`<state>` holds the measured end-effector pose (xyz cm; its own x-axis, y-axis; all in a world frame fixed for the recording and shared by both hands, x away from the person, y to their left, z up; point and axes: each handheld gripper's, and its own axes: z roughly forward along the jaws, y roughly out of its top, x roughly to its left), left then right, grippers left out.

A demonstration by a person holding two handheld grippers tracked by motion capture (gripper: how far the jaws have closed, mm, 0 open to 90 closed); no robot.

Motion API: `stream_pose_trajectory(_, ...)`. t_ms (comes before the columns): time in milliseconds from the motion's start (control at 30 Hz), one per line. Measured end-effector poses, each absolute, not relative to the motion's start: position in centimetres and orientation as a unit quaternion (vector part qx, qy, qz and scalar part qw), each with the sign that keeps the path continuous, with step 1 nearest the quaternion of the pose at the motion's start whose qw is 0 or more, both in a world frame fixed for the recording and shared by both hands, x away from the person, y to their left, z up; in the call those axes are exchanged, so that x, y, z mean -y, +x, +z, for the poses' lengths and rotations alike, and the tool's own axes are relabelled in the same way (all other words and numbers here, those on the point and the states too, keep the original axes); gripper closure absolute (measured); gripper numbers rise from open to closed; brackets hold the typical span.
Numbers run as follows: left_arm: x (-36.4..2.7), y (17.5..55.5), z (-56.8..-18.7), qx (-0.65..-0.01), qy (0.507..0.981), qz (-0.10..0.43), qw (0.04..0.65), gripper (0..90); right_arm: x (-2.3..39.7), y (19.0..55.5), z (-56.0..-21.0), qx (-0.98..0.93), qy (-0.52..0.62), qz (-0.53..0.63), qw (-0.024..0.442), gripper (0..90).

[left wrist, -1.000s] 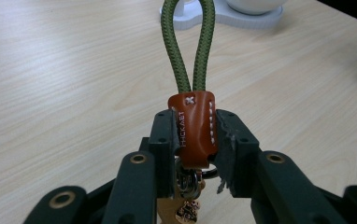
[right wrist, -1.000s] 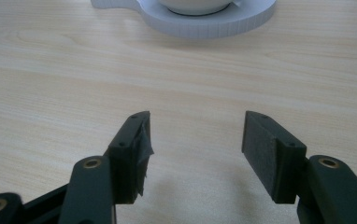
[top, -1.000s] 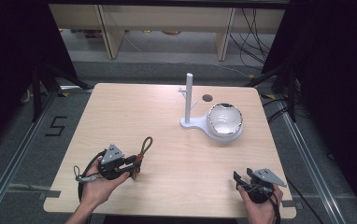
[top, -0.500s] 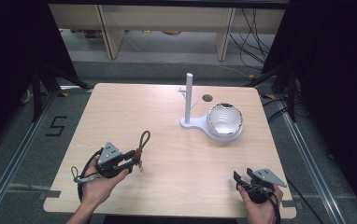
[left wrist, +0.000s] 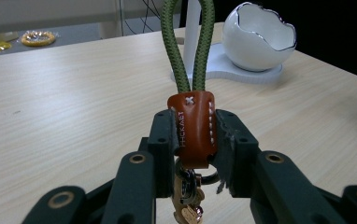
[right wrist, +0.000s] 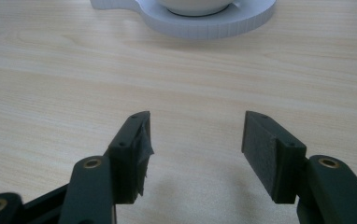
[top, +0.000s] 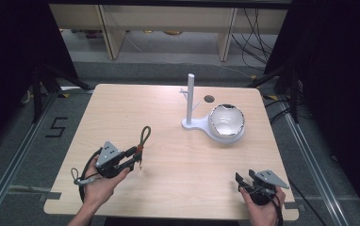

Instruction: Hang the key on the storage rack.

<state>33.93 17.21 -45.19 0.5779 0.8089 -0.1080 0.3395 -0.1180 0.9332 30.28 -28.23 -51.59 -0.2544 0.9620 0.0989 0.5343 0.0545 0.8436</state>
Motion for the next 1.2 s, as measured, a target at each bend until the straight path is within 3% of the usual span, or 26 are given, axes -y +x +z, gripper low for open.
stream_pose_trajectory(1200, -16.8, 35.1, -43.9, -0.373, 0.686, 0.26, 0.568, 69.0, 28.1, 29.9, -51.5, -0.665, 0.571, 0.408, 0.256, 43.3)
